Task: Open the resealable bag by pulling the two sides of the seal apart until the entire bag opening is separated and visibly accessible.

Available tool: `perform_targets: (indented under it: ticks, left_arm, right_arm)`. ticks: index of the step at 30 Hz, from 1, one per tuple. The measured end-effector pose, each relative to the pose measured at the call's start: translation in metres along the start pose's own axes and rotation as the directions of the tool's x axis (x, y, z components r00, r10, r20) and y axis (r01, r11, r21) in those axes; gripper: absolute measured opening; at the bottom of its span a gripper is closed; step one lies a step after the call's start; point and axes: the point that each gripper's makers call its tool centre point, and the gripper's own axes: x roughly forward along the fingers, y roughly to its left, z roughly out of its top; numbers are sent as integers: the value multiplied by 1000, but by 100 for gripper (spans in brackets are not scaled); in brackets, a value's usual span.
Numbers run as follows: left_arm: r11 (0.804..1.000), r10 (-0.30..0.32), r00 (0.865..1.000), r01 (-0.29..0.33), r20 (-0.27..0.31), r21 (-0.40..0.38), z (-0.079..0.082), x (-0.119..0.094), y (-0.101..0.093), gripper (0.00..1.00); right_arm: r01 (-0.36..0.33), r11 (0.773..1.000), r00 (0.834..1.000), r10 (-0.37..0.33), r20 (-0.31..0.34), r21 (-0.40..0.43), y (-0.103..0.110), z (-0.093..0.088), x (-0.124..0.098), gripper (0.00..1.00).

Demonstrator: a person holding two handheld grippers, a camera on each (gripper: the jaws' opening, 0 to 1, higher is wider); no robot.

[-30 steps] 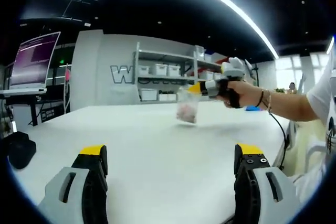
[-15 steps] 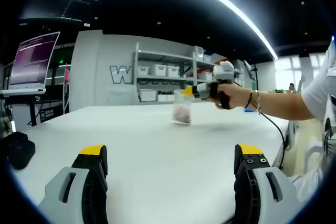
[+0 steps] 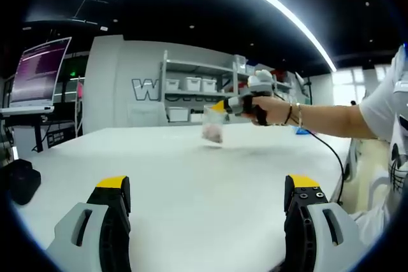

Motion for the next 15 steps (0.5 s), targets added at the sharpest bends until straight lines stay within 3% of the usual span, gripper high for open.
perform_targets:
  ticks: [15]
  left_arm:
    - [1000,2,1000,-2,7,7,1,1,0,99]
  right_arm:
    - [33,999,999,-33,-22,-14,-14,2,38,0]
